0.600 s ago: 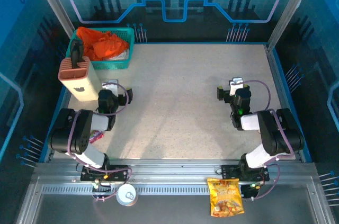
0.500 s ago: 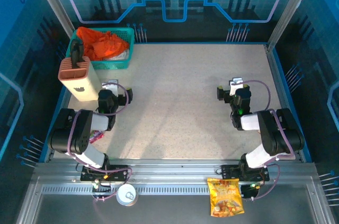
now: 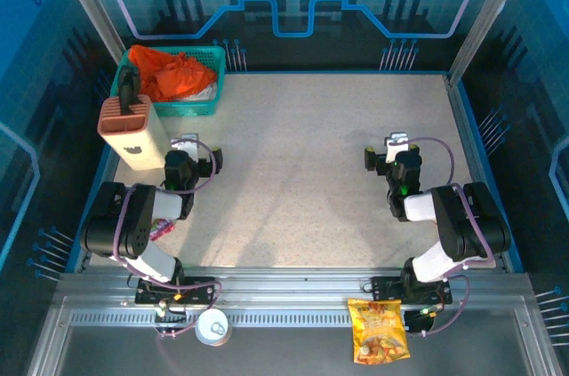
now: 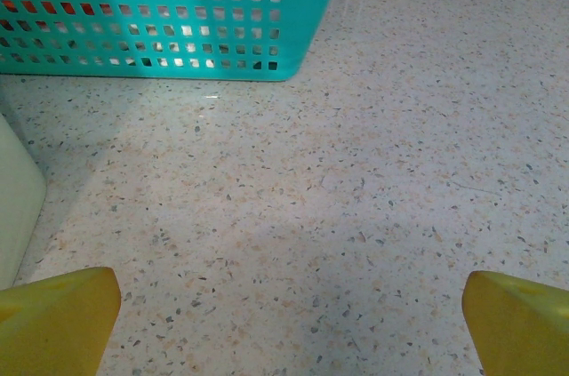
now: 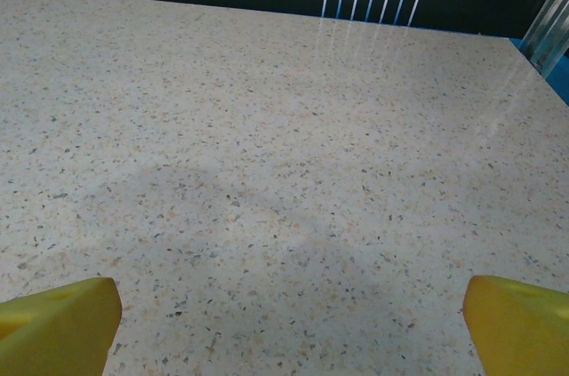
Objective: Fold and stack the t-shirts
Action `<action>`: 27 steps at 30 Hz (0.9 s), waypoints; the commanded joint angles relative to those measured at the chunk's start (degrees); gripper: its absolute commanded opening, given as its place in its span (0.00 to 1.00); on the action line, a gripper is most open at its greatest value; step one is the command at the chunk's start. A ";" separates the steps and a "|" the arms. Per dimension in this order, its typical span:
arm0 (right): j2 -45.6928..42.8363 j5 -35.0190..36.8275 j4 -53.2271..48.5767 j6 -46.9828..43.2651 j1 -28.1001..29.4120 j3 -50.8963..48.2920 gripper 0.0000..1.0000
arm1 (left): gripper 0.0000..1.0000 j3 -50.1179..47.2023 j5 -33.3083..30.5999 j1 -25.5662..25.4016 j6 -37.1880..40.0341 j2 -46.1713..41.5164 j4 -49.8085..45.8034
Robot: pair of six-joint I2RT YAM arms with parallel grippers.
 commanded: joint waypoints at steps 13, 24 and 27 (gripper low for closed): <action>-0.75 -3.19 0.93 2.09 -1.47 0.27 1.00 | 0.99 0.80 1.57 0.12 0.03 -0.84 1.15; -28.33 5.90 -43.46 7.07 -0.36 11.32 1.00 | 0.99 14.52 -16.40 -2.72 -6.79 -18.18 -33.89; -26.60 4.03 -63.78 9.27 -0.19 24.60 1.00 | 0.99 30.72 -21.90 -2.29 -13.54 -14.97 -55.38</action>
